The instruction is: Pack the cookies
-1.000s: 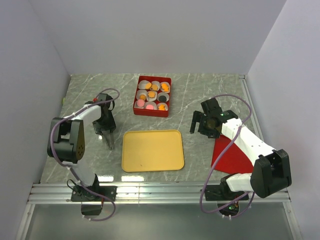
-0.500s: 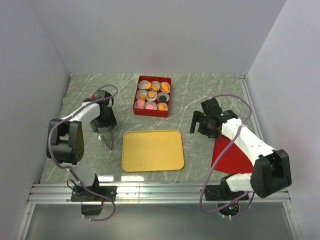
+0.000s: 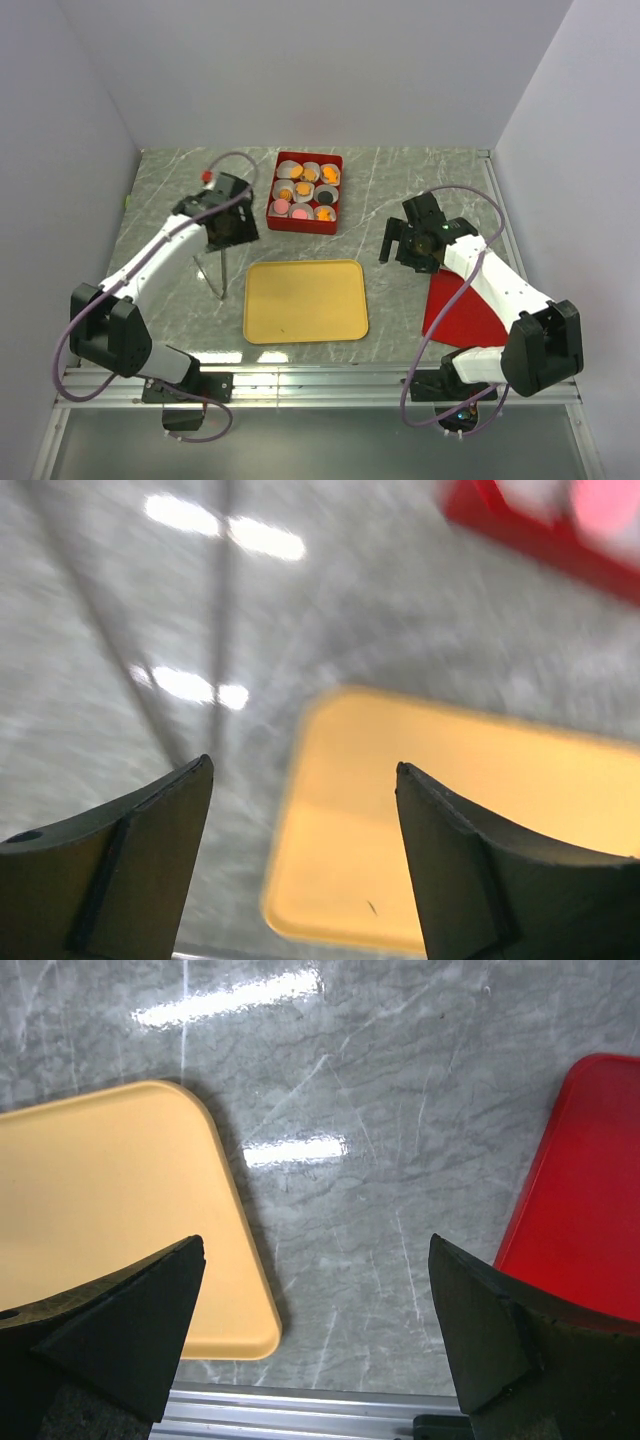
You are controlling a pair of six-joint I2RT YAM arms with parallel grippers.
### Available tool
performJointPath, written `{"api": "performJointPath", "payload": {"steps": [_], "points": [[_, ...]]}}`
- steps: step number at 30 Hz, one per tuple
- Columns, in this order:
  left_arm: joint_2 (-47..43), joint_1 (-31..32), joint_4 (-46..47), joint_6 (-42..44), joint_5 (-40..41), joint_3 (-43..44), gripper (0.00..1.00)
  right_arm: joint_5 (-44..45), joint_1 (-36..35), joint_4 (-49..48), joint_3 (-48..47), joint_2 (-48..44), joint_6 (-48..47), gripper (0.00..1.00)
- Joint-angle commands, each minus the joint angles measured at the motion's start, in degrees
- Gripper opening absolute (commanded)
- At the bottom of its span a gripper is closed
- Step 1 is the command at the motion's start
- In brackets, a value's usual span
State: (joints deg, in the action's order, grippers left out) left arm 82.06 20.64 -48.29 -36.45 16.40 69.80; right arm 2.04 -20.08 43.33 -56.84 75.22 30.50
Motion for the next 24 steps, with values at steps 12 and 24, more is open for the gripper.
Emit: {"api": "performJointPath", "payload": {"steps": [12, 24], "points": [[-5.9, 16.7, 0.5, -17.2, -1.6, -17.5, 0.74, 0.3, 0.2, 1.0, 1.6, -6.1, 0.8, 0.99], [-7.4, 16.7, 1.4, -17.3, -1.6, -18.8, 0.75, 0.9, 0.2, 1.2, 3.1, -7.9, 1.1, 0.99]]}}
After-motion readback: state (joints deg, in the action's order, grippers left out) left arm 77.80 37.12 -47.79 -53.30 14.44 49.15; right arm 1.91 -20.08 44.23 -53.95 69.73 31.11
